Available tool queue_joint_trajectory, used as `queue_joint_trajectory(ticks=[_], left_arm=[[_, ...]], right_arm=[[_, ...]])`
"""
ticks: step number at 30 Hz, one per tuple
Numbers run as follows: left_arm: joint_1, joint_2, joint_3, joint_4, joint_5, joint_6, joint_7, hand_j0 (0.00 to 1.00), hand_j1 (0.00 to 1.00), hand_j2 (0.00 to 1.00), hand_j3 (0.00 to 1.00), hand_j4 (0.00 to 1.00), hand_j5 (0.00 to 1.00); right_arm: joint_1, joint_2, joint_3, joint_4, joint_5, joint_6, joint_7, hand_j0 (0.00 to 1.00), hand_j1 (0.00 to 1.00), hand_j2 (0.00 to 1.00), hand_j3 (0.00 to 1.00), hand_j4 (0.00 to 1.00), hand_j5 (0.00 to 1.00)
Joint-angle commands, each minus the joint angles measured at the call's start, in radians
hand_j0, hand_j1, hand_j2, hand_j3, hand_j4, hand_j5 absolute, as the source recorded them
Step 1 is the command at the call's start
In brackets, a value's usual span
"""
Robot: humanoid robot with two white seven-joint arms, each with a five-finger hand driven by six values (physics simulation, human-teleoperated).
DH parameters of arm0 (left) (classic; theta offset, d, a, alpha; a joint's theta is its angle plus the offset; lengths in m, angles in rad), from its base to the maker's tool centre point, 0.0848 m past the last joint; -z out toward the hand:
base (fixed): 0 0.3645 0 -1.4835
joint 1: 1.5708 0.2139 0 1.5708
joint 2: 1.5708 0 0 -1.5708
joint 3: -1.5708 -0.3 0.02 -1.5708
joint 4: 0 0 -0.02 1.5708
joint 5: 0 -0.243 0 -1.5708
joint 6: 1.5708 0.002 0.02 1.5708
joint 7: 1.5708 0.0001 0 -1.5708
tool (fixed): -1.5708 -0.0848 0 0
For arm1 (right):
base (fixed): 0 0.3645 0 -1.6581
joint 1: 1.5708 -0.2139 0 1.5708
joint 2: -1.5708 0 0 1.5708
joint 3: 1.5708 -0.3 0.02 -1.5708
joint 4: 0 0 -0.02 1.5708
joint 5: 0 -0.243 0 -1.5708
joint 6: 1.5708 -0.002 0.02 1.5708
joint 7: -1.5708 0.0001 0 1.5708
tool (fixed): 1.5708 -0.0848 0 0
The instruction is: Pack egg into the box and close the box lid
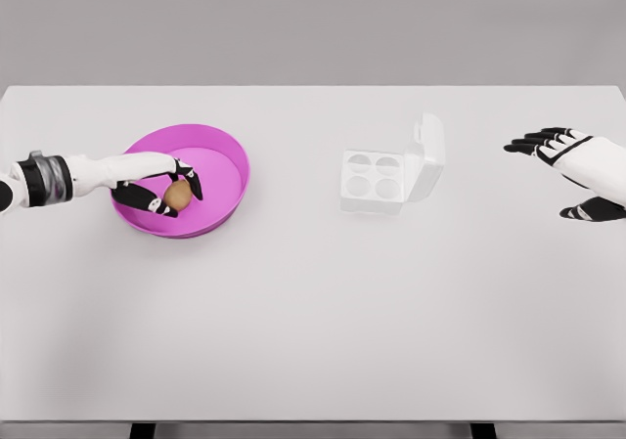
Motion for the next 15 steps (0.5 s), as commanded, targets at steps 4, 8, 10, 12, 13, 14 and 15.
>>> queue_joint_trajectory(ticks=[4, 8, 10, 12, 13, 14, 15], left_arm=[[-0.008, 0.001, 0.005, -0.006, 0.009, 0.001, 0.0, 0.47, 0.47, 0.47, 0.47, 0.47, 0.47], [-0.008, 0.001, 0.011, -0.012, 0.009, -0.001, 0.0, 0.46, 0.46, 0.46, 0.46, 0.46, 0.46], [-0.015, 0.001, 0.011, -0.023, 0.009, -0.001, 0.0, 0.46, 0.46, 0.46, 0.46, 0.46, 0.46], [-0.015, 0.001, 0.011, -0.032, 0.009, -0.001, 0.0, 0.46, 0.46, 0.46, 0.46, 0.46, 0.46], [-0.015, 0.001, 0.013, -0.032, 0.007, -0.001, 0.0, 0.46, 0.46, 0.46, 0.46, 0.46, 0.46], [-0.017, 0.001, 0.013, -0.033, 0.007, -0.007, 0.0, 0.46, 0.46, 0.46, 0.46, 0.46, 0.46], [-0.018, 0.001, 0.014, -0.039, 0.007, -0.007, 0.0, 0.45, 0.45, 0.45, 0.45, 0.45, 0.45]], right_arm=[[0.0, -0.001, -0.007, 0.002, -0.006, 0.003, -0.001, 1.0, 1.0, 1.0, 1.0, 1.0, 1.0], [0.0, 0.001, -0.007, 0.0, -0.006, 0.003, -0.001, 1.0, 1.0, 1.0, 1.0, 1.0, 1.0], [0.0, 0.001, -0.008, 0.0, -0.006, 0.003, -0.001, 1.0, 1.0, 1.0, 1.0, 1.0, 1.0], [0.0, 0.001, -0.009, 0.0, -0.006, 0.003, -0.001, 1.0, 1.0, 1.0, 1.0, 1.0, 1.0], [0.0, 0.002, -0.009, 0.0, -0.006, 0.003, -0.001, 1.0, 1.0, 1.0, 1.0, 1.0, 1.0], [0.0, 0.002, -0.009, 0.0, -0.006, 0.003, -0.001, 1.0, 1.0, 1.0, 1.0, 1.0, 1.0], [0.0, 0.002, -0.009, 0.0, -0.006, 0.003, -0.001, 1.0, 1.0, 1.0, 1.0, 1.0, 1.0]])
